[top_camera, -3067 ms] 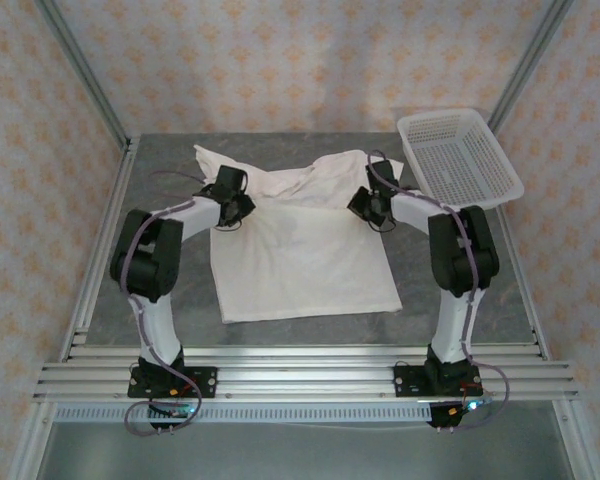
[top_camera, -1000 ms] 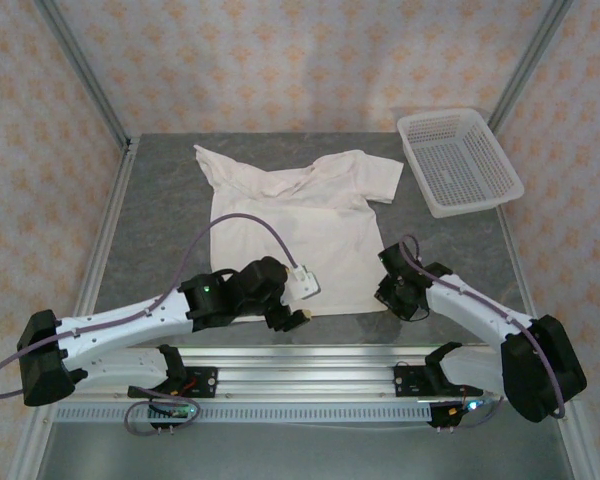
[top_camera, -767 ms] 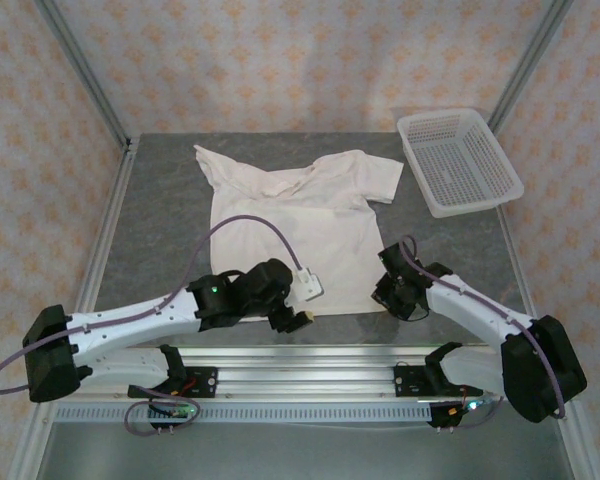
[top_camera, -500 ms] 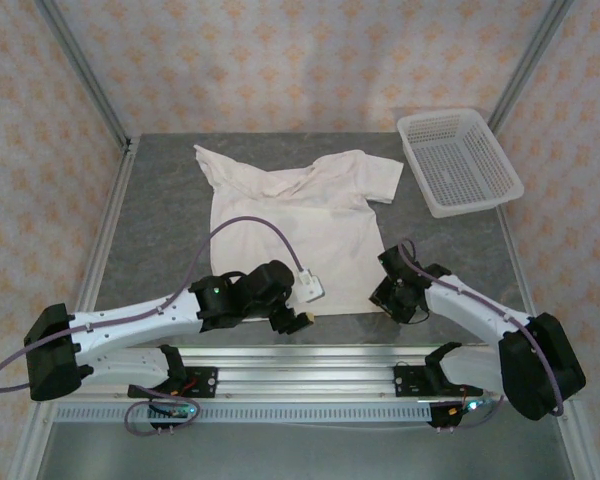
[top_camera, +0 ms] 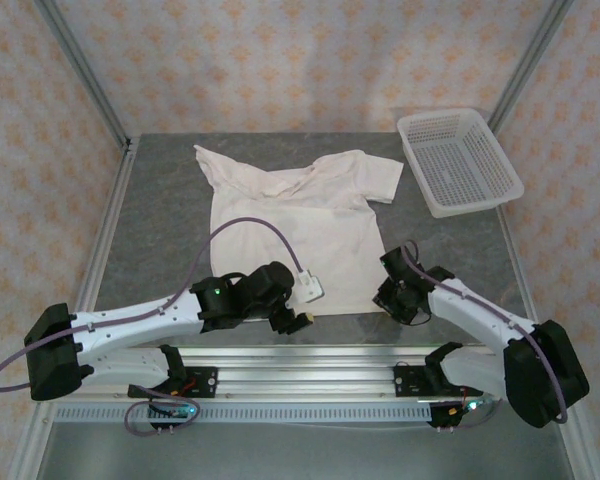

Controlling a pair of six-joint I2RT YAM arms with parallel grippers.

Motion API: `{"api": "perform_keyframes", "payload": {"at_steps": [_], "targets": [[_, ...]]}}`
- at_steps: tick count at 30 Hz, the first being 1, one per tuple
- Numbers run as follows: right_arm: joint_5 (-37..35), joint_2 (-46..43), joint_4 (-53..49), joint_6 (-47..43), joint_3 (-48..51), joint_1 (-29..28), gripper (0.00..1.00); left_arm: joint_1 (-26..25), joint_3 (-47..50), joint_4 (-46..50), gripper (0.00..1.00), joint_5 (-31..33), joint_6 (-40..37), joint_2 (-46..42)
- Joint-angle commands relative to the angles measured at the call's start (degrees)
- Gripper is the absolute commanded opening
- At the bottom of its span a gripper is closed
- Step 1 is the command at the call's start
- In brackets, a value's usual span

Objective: Fold the inside-out t-shirt
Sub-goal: Turn the T-shirt inside out at the center of the table.

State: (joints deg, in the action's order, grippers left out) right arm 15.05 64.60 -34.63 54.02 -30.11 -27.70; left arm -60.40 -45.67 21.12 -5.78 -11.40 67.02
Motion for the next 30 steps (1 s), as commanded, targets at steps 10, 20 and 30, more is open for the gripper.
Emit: {"api": "perform_keyframes", "payload": {"at_steps": [10,20,30], "targets": [[-3.53,-0.40,-3.31,-0.64,1.17,-0.16,0.39,-0.40,1.33,-1.52,0.79,2.27,1.38,-0.93],[-5.40,0.12,-0.74,-0.53,0.11,-0.16,0.33,-0.38,0.60,-0.91,0.79,3.58,1.94,0.12],[-3.69,0.61,-0.71,-0.76,-0.72,-0.16,0.30,-0.41,0.87,-1.26,0.79,3.76,2.35,0.63]]}}
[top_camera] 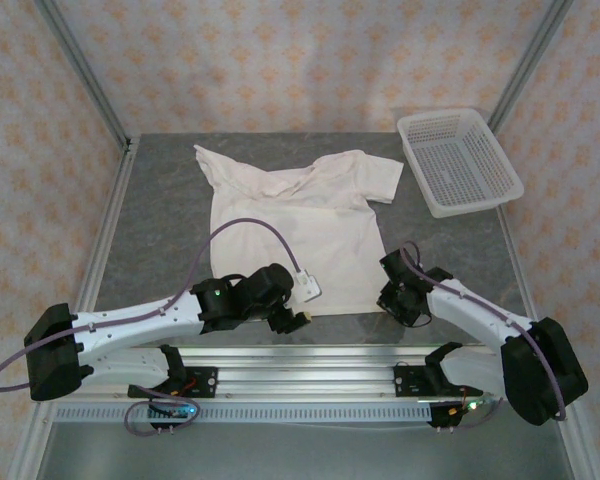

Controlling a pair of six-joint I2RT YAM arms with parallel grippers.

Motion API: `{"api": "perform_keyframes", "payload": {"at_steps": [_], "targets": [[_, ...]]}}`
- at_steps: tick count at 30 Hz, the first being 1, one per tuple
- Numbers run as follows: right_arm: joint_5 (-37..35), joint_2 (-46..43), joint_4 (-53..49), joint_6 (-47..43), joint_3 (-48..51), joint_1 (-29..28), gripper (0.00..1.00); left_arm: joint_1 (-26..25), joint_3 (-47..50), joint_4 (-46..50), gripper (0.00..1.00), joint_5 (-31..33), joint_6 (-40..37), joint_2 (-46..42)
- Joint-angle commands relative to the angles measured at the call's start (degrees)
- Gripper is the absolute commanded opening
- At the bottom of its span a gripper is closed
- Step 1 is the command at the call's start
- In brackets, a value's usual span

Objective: Fold the inside-out t-shirt
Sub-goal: Turn the T-shirt inside out at the center of the table.

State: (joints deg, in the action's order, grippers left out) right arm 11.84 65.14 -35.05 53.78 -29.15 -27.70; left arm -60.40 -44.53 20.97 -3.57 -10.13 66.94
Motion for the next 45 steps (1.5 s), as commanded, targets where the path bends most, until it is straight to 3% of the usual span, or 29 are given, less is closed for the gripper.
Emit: {"api": "perform_keyframes", "payload": {"at_steps": [1,17,24,27,36,45], "targets": [[-0.28,0.05,-0.52,-0.60,-1.83,-0.20,0.30,-0.42,-0.29,-1.02,0.79,1.55,1.15,0.74],[-0.74,1.87,1.36,-0.34,-1.31,-0.16,0.25,-0.40,0.07,-1.11,0.79,2.06,1.87,0.89],[-1.38,0.35,0.76,0.01,-1.35,-0.16,0.00,-0.42,0.91,-2.13,0.79,1.73,2.13,0.73],[-1.96,-1.47,0.20,0.36,-2.18,-0.17,0.00,-0.39,1.48,-3.83,0.79,1.05,2.41,0.88],[-4.03,-9.83,0.00,3.72,-5.55,0.11,0.00,-0.42,3.14,-15.81,0.79,-2.91,4.10,6.09],[-4.93,-13.71,1.49,5.68,-5.10,1.42,0.00,-0.46,-0.65,-30.48,0.79,-4.91,5.64,20.25]]}}
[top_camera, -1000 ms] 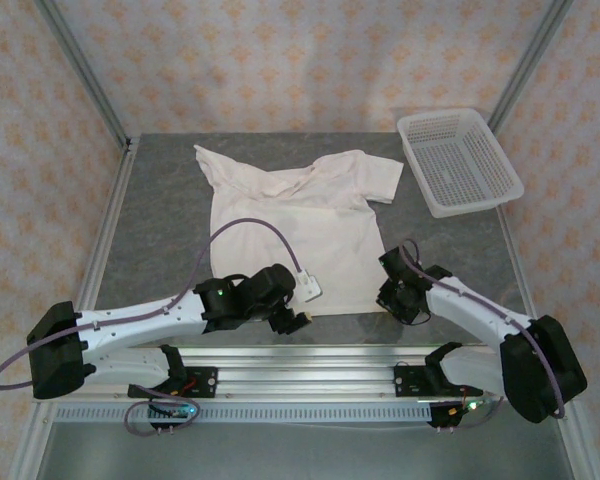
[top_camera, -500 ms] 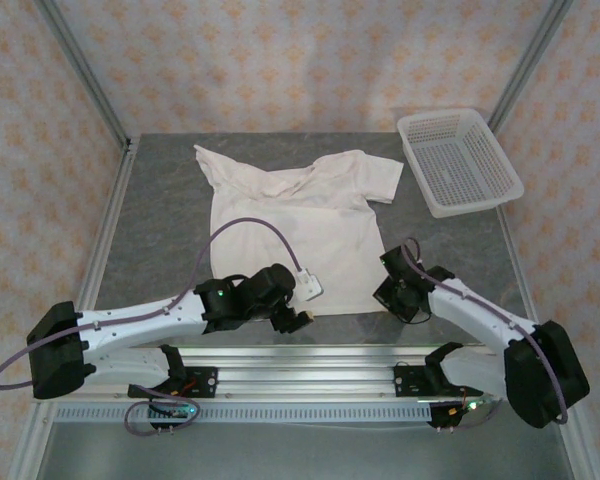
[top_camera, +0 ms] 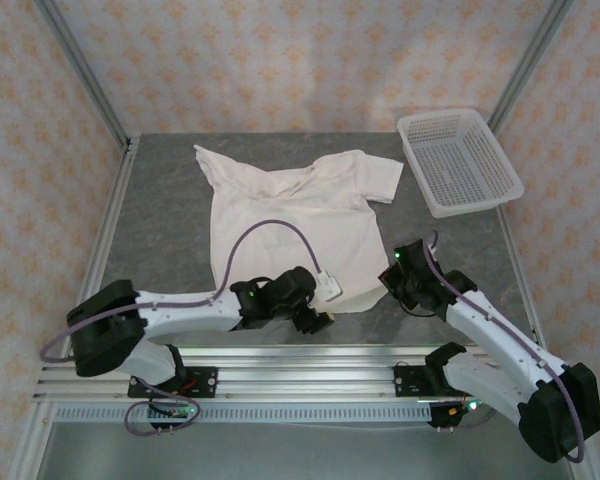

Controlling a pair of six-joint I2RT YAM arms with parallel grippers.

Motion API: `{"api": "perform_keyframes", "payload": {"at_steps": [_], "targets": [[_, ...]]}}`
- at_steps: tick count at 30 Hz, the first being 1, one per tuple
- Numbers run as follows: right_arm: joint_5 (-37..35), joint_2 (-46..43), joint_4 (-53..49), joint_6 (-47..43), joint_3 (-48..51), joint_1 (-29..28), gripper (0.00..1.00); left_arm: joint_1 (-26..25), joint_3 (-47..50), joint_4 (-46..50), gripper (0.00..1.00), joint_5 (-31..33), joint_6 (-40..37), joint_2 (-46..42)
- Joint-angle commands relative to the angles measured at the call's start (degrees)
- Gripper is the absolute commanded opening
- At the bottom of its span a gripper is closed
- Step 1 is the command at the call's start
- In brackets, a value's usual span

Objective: Fold the inside-out t-shirt
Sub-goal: Turn the T-shirt inside out at the center of the table.

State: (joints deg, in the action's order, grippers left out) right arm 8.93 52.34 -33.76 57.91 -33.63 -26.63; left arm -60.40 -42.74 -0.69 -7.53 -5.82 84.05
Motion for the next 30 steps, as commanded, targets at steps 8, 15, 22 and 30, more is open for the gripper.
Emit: {"api": "perform_keyframes", "payload": {"at_steps": [8,15,22,30], "targets": [[-0.63,-1.26,0.72,1.85,-0.39,0.77,0.00,-1.35,-8.61,-15.62,0.83,13.21,4.01,17.45],[-0.96,-2.67,-0.62,1.33,-0.84,1.83,0.00,-1.22,-6.19,-14.57,0.74,32.18,7.22,16.88],[-0.44,-2.85,-0.77,1.11,-0.56,2.19,0.00,1.63,-0.34,-10.13,0.71,38.67,10.07,11.83],[-0.67,-2.94,-1.25,0.98,-0.56,2.37,0.00,5.61,6.03,-7.19,0.71,42.16,13.07,6.00]]}}
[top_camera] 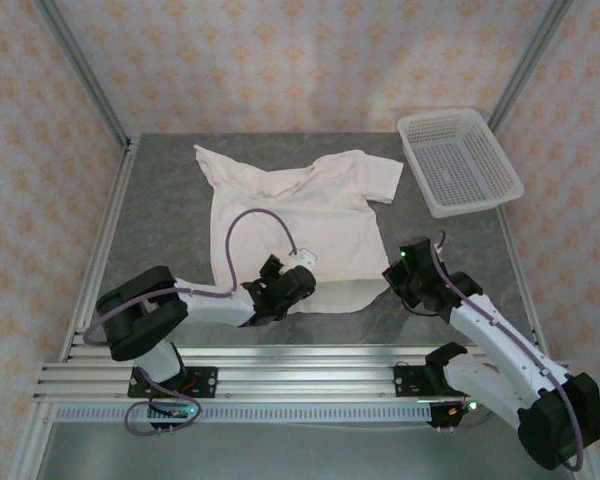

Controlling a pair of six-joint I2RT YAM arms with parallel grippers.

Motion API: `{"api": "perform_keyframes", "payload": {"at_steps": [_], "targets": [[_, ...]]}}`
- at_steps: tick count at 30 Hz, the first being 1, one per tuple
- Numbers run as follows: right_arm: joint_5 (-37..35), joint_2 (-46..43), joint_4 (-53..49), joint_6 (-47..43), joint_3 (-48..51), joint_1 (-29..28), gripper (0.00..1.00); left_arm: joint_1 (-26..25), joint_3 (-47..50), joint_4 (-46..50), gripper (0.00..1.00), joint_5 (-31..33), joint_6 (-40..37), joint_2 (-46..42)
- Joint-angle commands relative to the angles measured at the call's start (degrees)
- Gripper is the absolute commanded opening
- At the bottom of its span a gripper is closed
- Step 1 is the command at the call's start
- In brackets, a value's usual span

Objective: Fold the inside-out t-shirt
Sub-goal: Turn the T-shirt inside out at the center of the table.

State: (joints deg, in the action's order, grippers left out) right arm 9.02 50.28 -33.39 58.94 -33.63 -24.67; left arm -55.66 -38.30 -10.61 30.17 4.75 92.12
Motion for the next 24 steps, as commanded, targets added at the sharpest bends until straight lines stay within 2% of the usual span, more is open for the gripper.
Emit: {"api": "perform_keyframes", "payload": {"at_steps": [1,5,6,8,10,11,12,15,18,21,24], "targets": [[-0.70,-0.85,-1.72,-0.05,-0.56,0.41,0.00,1.30,2.27,2.92,0.71,4.25,2.81,-2.49],[-0.75,-0.73,-1.43,0.10,-0.22,0.49,0.00,2.42,3.41,3.33,0.72,1.28,5.03,-2.32],[-0.62,-0.72,-1.19,0.21,-0.06,0.45,0.00,2.40,3.54,2.98,0.68,-0.19,5.62,-2.37],[-0.12,-0.58,-0.81,0.21,0.01,0.50,0.00,2.40,4.06,1.11,0.53,-2.62,6.30,-3.02],[0.74,-0.62,-0.39,-0.87,-0.45,0.45,0.00,2.41,4.16,-0.27,0.19,-6.12,6.07,-4.20],[1.24,-0.71,-0.24,-1.90,-0.82,0.43,0.00,2.48,3.97,-0.06,0.05,-7.04,6.03,-4.91],[1.72,-0.89,-0.25,-3.37,-1.52,0.45,0.05,2.48,3.65,0.63,0.00,-7.66,6.19,-5.91],[4.82,-3.03,3.56,-9.70,-3.01,0.04,0.21,3.70,2.94,3.40,0.00,-10.36,7.55,-9.89],[4.58,-6.86,12.96,-15.72,-1.71,-5.49,0.33,5.54,2.37,5.22,0.00,-15.35,9.48,-14.61],[1.01,-7.04,22.98,-22.25,1.00,-14.45,0.34,7.46,0.32,9.07,0.00,-19.13,10.83,-18.04],[-2.56,-1.99,35.72,-28.04,4.36,-23.21,0.24,8.76,-1.78,12.80,0.00,-21.19,11.17,-20.59]]}}
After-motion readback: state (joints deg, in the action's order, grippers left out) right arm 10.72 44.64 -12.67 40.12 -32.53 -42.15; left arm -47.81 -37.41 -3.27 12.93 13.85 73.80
